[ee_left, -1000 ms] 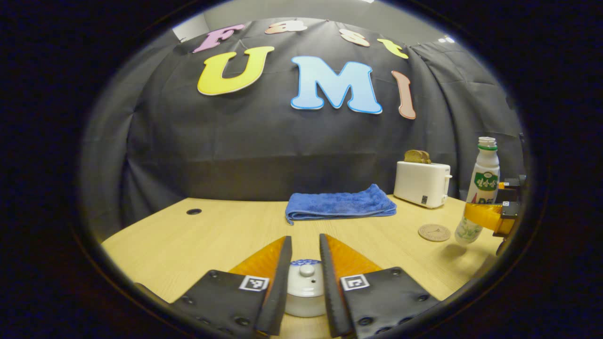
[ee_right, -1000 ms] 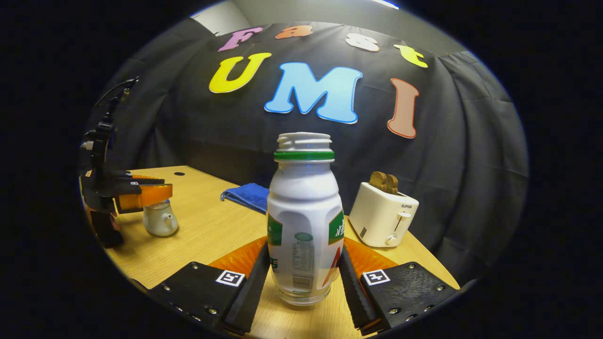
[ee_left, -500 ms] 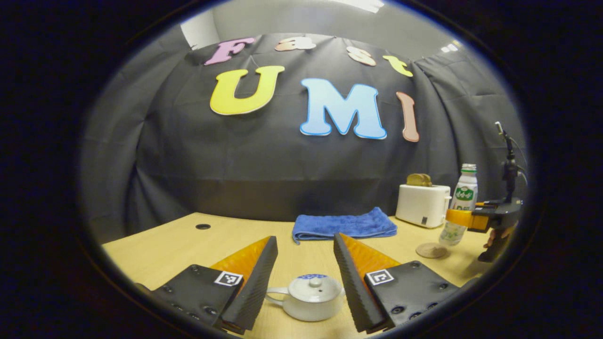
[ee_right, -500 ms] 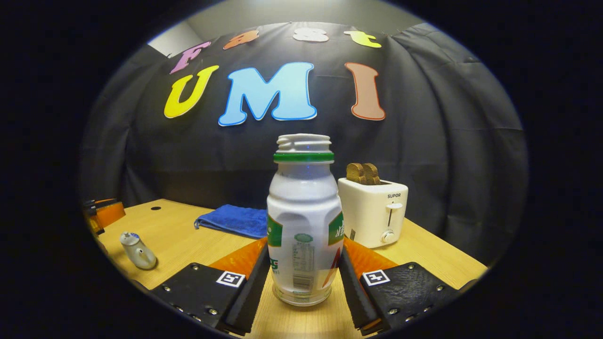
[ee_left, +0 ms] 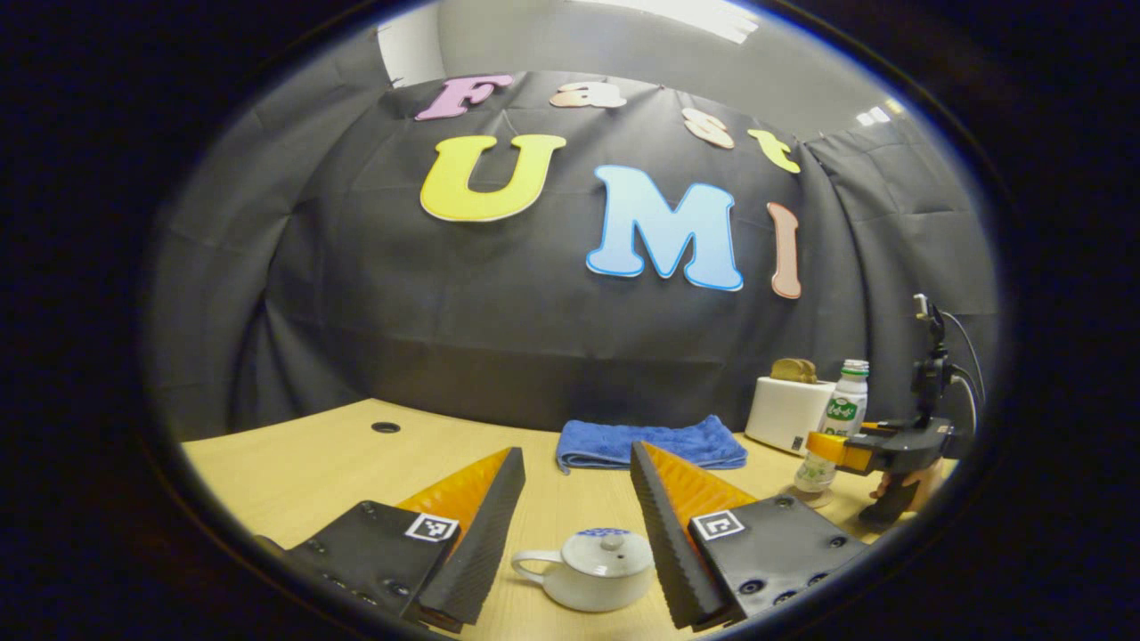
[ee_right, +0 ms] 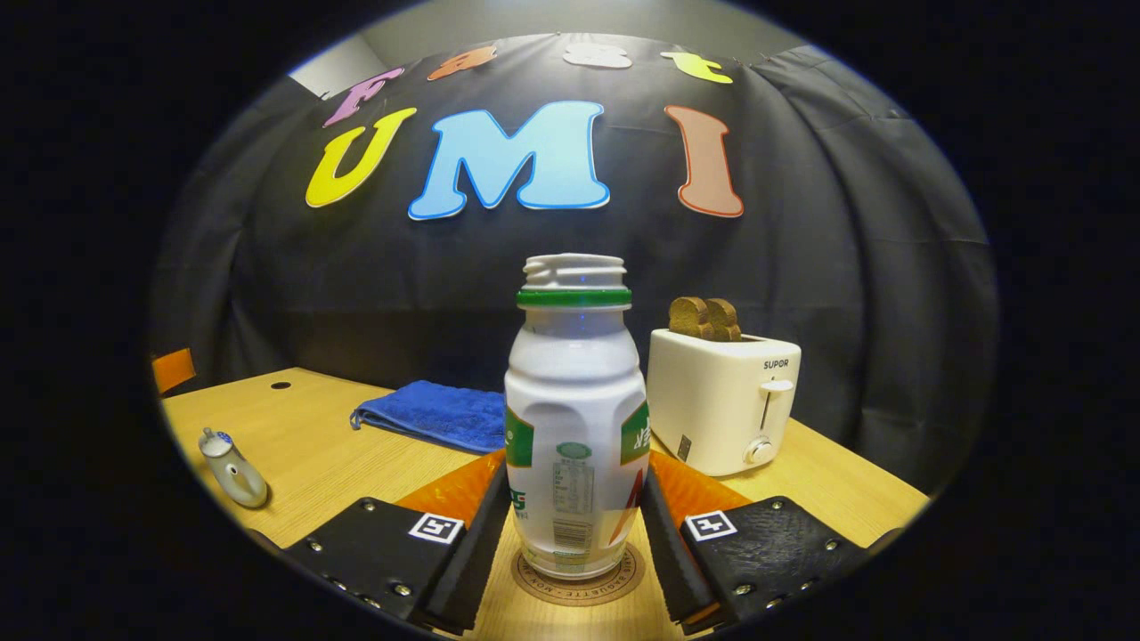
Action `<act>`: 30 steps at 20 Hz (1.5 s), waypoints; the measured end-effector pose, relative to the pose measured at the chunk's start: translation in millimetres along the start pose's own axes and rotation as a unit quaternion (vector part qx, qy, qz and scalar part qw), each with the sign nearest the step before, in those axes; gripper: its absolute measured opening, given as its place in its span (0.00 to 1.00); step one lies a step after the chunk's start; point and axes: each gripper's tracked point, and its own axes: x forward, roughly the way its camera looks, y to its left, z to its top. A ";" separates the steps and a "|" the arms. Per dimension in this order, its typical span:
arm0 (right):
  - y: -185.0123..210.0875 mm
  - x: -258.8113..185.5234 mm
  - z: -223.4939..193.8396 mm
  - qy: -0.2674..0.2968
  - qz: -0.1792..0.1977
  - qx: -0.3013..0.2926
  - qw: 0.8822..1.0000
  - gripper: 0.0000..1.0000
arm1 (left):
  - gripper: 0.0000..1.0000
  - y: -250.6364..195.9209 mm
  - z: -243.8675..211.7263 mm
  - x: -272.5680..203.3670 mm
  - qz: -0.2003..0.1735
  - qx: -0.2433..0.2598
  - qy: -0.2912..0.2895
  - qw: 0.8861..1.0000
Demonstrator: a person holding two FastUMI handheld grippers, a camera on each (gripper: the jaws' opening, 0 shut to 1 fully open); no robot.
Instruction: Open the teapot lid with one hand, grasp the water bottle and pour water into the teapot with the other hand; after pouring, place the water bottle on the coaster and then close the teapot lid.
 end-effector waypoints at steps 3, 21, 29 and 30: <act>0.6 -1.9 -5.2 0.012 -0.001 0.008 1.000 0.76 | 0.84 2.6 0.7 0.0 0.003 -0.001 -0.001 1.000; -8.7 -6.8 -9.4 0.020 -0.018 0.008 1.000 0.82 | 0.84 -4.2 -2.2 1.0 -0.002 0.003 0.004 1.000; -8.1 -13.5 1.0 0.012 -0.016 0.006 1.000 0.85 | 0.84 -6.4 -3.3 -0.2 -0.004 0.003 0.005 1.000; -7.7 -15.4 1.2 0.013 -0.017 0.004 1.000 0.85 | 0.84 -6.3 -3.2 -0.4 -0.004 0.004 0.006 1.000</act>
